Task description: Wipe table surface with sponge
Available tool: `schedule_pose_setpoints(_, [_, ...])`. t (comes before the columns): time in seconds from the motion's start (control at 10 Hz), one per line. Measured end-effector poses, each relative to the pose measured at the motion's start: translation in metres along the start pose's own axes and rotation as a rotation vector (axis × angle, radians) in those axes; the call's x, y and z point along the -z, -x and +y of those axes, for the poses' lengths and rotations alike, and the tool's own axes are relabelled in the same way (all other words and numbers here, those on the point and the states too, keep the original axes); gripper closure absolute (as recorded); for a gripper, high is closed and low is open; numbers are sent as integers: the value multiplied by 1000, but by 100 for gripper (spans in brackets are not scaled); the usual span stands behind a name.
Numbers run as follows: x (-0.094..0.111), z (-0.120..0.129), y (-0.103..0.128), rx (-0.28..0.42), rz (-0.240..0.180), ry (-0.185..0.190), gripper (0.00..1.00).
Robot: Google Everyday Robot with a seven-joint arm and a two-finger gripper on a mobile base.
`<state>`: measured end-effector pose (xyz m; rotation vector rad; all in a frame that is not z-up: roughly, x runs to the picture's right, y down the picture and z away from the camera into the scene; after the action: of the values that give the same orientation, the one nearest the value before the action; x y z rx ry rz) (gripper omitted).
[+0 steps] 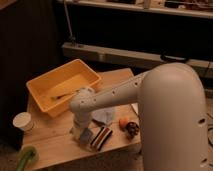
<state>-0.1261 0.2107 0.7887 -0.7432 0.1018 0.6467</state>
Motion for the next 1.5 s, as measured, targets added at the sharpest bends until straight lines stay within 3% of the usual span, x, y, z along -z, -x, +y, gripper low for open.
schedule_pose_setpoints(0.6, [-18,-35,18,-15,3,-11,94])
schedule_pose_setpoints(1.0, [-36,-45,66,33,26,-7,94])
schedule_pose_setpoints(1.2, [-42,-40,79,62,39,8,94])
schedule_pose_setpoints(1.5, [-46,-6,101,134,34,43,94])
